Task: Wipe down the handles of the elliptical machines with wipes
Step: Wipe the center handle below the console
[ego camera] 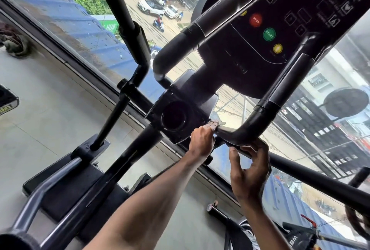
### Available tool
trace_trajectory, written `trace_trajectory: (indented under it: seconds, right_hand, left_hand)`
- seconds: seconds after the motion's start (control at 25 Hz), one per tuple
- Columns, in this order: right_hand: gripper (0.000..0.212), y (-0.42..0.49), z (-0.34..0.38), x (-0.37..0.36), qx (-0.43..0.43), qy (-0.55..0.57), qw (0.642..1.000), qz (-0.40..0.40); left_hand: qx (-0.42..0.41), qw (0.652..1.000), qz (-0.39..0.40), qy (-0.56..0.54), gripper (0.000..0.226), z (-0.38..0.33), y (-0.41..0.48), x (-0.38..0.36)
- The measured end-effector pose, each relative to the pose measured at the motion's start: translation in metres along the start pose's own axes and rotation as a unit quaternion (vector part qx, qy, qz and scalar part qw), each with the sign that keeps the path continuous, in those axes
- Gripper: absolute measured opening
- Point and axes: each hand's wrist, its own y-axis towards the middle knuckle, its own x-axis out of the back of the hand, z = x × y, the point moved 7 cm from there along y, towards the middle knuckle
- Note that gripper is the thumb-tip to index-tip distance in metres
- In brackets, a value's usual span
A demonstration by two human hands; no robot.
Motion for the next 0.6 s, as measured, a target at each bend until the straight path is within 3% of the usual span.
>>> trace_trajectory:
  seconds: [0.16, 0.28, 0.4, 0.6]
  right_hand:
    - [0.031, -0.002, -0.001, -0.001, -0.001, 0.002, 1.0, 0.0]
    - [0.032, -0.002, -0.001, -0.002, 0.001, 0.011, 1.0, -0.006]
    - [0.034, 0.0, -0.003, -0.001, -0.001, 0.014, 1.0, -0.001]
    - [0.036, 0.002, -0.003, 0.0, 0.001, 0.003, 1.0, 0.006]
  left_hand:
    - [0.098, 0.981, -0.075, -0.15, 0.046, -0.012, -0.018, 0.031]
    - [0.037, 0.95, -0.137, -0.277, 0.031, -0.043, -0.041, 0.062]
    - [-0.022, 0.953, -0.177, -0.245, 0.025, -0.046, -0.047, 0.067]
    - [0.066, 0.975, -0.154, -0.143, 0.023, -0.004, -0.034, 0.024]
